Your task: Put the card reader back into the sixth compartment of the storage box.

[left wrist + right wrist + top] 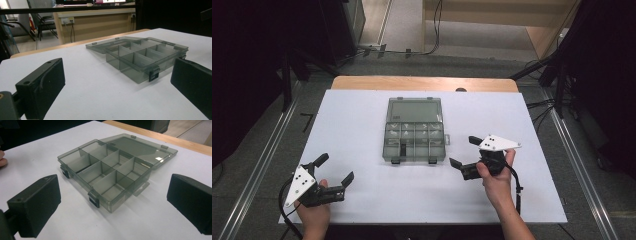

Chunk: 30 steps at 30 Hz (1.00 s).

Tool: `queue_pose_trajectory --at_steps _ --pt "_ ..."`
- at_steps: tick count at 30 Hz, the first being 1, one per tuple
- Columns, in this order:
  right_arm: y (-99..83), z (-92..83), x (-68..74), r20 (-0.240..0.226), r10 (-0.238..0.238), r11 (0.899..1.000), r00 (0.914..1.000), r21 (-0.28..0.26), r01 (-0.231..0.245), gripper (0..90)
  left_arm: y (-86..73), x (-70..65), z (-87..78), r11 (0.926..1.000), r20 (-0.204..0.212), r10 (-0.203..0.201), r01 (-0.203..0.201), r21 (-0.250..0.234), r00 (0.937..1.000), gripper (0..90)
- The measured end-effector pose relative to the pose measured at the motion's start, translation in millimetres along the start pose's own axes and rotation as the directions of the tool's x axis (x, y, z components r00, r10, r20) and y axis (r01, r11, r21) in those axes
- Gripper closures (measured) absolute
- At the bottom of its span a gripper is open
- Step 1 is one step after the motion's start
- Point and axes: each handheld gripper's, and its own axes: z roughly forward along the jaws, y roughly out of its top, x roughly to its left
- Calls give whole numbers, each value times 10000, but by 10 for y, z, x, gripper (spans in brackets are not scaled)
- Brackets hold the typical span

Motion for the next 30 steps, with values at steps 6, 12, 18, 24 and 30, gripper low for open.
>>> queue_pose_trajectory --at_steps 6,12,18,24,30 --pt "-118 -134 -53 122 191 9995 9997 -238 -189 0 0 1 -2 10000 0 2 -2 -9 10000 0" --pt "-250 -305 -117 317 437 9977 9985 -523 -420 0 0 0 -3 10000 -18 -5 5 -2 10000 0" --pt "-334 -440 -158 468 537 9958 9975 -762 -500 0 -1 -1 -1 10000 -15 -19 19 2 10000 0" --pt "-428 -557 -197 612 680 9939 9958 -913 -623 0 -1 1 -3 10000 -14 -40 40 -14 10000 0" --pt "-513 -686 -248 745 732 9910 9945 -1176 -641 0 0 2 -1 10000 -8 -31 31 4 10000 0"
